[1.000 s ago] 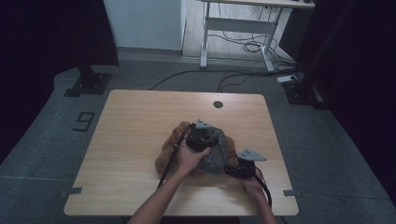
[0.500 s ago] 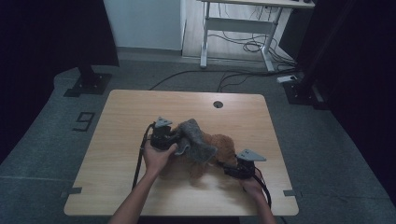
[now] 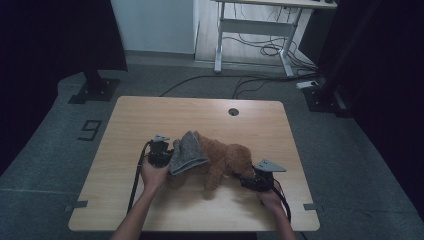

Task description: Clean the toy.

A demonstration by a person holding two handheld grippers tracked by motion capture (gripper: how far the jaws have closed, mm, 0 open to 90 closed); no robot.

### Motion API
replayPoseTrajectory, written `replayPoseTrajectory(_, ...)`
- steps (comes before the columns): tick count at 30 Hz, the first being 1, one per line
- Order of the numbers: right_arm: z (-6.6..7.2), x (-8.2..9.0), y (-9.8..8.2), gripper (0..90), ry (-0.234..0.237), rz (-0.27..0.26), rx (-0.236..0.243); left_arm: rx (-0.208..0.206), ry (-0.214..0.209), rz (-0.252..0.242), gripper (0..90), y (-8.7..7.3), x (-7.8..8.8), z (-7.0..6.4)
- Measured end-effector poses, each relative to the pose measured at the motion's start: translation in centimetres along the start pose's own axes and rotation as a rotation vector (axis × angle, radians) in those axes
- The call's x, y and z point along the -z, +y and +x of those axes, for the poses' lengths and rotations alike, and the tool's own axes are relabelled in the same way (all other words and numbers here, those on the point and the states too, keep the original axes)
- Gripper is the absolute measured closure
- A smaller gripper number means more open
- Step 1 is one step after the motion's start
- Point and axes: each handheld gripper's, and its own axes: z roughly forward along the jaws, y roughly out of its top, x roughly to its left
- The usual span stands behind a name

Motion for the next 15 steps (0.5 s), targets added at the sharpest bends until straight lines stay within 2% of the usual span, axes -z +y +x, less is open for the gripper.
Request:
replayPoseTrajectory(3, 0.0, 0.0, 0.0, 38.2, 0.001, 0.003, 0.001, -0.013, 0.008, -0.007, 78.7, 0.5, 0.7, 0.1)
replayPoseTrajectory(7, -0.1, 0.0, 0.0, 37.9, 0.003, 0.002, -0.003, -0.028, 0.015, -0.091, 78.6, 2.1, 3.1, 0.1)
replayPoseTrajectory(11, -0.3, 0.0, 0.0, 37.6, 0.008, 0.002, -0.006, -0.056, 0.009, -0.177, 78.5, 4.5, 5.6, -1.0)
replayPoseTrajectory(15, -0.3, 0.0, -0.1, 37.6, 0.008, 0.001, -0.009, -0.081, 0.007, -0.233, 78.4, 6.5, 7.1, -2.5)
